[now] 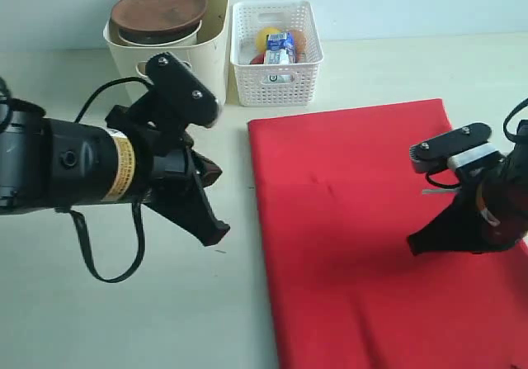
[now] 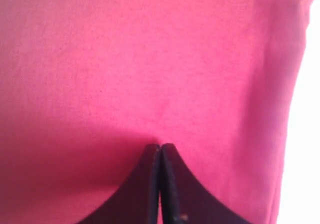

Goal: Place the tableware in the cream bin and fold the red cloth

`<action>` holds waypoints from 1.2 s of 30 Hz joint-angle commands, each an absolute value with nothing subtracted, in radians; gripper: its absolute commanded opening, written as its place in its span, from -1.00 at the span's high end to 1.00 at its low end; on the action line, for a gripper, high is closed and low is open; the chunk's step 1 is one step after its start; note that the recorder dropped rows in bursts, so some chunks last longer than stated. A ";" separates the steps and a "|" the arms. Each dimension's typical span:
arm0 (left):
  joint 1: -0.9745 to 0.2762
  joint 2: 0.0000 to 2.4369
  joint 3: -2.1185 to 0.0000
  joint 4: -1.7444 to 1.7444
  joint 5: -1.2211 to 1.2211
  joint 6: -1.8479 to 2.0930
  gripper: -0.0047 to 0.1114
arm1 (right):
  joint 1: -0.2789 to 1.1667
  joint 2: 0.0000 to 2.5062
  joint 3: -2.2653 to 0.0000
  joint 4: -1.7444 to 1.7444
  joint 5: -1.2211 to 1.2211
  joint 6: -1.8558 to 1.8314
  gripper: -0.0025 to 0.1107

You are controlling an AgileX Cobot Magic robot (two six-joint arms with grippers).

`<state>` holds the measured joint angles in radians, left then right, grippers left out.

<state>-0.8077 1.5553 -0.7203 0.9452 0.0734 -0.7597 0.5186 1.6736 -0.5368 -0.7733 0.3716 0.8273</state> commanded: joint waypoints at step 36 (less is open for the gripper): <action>-0.767 1.359 -0.506 0.879 -0.099 -0.790 0.85 | 0.404 1.949 -0.823 -1.072 0.415 1.074 0.96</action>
